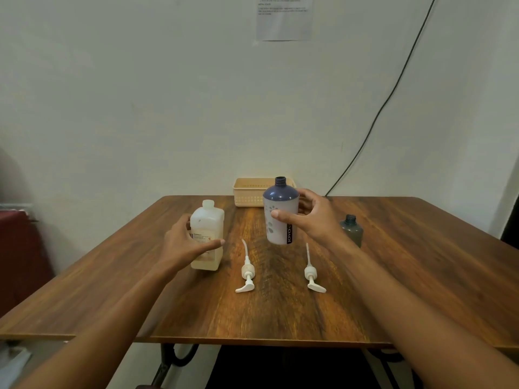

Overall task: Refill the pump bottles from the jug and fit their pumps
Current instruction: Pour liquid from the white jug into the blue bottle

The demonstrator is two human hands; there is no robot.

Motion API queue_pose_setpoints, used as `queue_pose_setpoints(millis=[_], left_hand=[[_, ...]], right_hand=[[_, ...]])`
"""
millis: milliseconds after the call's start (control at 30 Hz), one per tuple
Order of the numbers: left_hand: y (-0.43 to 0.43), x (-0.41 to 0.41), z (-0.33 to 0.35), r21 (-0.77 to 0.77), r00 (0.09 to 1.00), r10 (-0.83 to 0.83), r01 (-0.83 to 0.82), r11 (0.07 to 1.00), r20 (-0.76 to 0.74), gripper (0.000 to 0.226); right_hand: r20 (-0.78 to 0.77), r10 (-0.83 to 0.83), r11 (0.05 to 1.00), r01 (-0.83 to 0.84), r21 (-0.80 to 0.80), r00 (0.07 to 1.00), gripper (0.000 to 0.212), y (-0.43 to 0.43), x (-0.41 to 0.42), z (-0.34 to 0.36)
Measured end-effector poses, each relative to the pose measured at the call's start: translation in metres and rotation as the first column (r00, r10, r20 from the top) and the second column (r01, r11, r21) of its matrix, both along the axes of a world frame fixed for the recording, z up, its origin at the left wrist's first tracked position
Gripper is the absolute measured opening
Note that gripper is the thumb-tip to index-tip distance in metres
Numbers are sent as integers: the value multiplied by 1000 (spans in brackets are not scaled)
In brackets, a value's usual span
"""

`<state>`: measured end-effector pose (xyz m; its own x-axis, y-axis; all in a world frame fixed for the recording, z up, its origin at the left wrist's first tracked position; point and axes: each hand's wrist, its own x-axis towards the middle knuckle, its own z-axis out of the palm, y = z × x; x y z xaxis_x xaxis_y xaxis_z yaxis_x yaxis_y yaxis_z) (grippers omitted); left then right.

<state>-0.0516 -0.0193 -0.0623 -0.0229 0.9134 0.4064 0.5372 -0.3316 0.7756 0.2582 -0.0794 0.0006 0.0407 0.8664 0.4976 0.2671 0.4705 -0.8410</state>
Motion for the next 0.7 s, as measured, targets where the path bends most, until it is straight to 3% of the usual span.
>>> queue_pose_setpoints(millis=[167,333,433,533,633,700], left_hand=[[-5,-2,-6,-1,999,21,-21,1000,29,100],[-8,-5,-7,-29,1000,-2,3,1000,31,108],[-12,-4,3,-14,1000,-23,23,1000,1,132],[-19,0,30,130,1000,21,-18,991,-18,145],[-33,14,68,316,997,-24,45,948,-68,131],[-46,31,89,395,981,-82,147,907,-177,122]], right_hand=[[14,-1,1000,1,2,1000,57,-1,-1,1],[5,-3,1000,3,10,1000,69,-1,0,2],[5,-8,1000,7,9,1000,65,-2,1,3],[10,-17,1000,17,10,1000,62,-3,1,5],[18,-24,1000,24,19,1000,61,-4,-1,7],[22,-29,999,28,30,999,64,-4,-2,9]])
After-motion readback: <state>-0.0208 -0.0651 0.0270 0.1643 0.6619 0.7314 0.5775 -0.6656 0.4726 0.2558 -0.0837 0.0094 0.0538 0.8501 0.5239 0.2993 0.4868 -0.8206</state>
